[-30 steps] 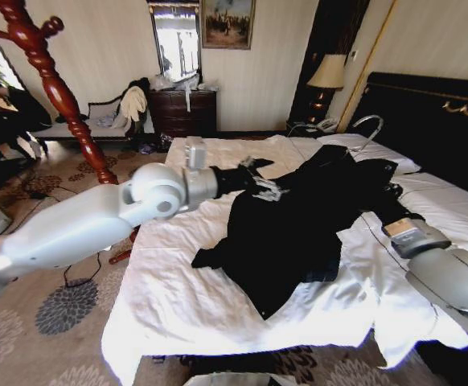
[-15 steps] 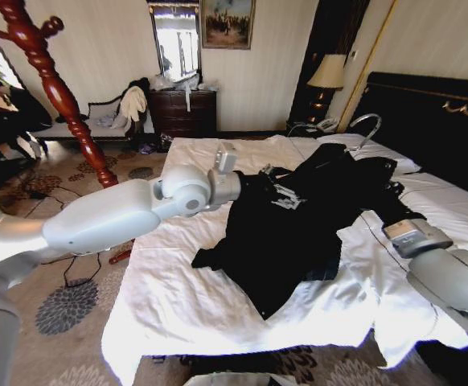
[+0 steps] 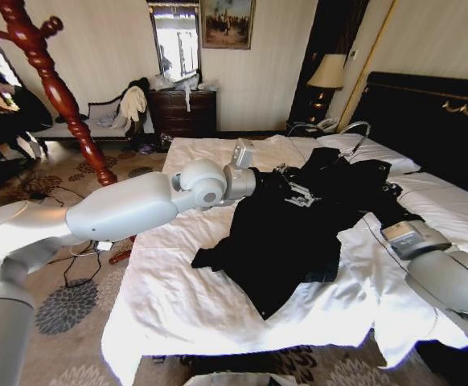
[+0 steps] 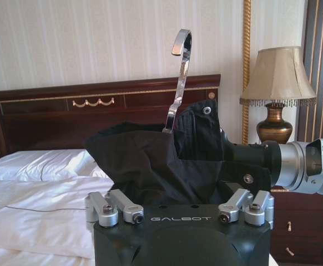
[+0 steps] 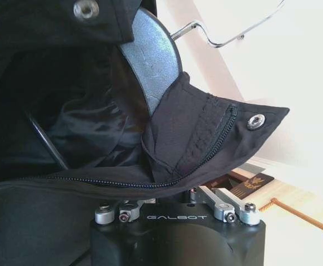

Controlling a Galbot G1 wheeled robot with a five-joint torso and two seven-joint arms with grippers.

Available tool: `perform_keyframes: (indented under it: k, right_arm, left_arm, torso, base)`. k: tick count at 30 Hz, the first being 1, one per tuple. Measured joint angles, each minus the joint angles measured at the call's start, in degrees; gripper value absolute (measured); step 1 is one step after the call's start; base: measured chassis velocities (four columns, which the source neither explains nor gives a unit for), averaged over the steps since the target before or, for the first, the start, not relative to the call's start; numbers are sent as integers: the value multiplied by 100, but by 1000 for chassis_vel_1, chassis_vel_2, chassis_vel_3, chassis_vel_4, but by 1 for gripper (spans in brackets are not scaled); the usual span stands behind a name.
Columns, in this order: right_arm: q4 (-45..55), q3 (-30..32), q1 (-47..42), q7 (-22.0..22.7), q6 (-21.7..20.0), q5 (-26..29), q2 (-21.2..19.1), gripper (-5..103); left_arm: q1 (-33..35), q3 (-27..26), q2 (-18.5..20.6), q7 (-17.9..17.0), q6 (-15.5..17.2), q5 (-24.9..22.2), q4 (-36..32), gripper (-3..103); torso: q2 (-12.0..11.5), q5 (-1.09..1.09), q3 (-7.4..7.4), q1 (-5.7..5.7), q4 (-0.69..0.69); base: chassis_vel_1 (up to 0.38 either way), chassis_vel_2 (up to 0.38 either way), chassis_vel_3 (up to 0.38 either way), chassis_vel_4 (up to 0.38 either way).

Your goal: Pick up the clothes from the bed and hang them on the clothes hanger.

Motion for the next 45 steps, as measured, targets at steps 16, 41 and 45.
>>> perform_keyframes:
  k: [16,41,45]
  right_arm:
    - [33,-41,0,-10,95,-21,-15,20]
    - [209,-68,-126,-7,136,-52,-9,55]
    - [245,-90,-150,-8,133,-110,55,72]
  left_arm:
    - [23,72,107,34,-23,-133,-156,25]
    - [434,-278,266,-96,-72,-355,-216,18]
    - [540,-420,303,-105,-90,-329,-154,17]
  torso:
    - [0,-1,0,0,-1]
    - [1,-1,0,-1,-1]
    - [1,-1,0,0,-1]
  base:
    - [0,0,0,0]
    - [0,0,0,0]
    - [0,0,0,0]
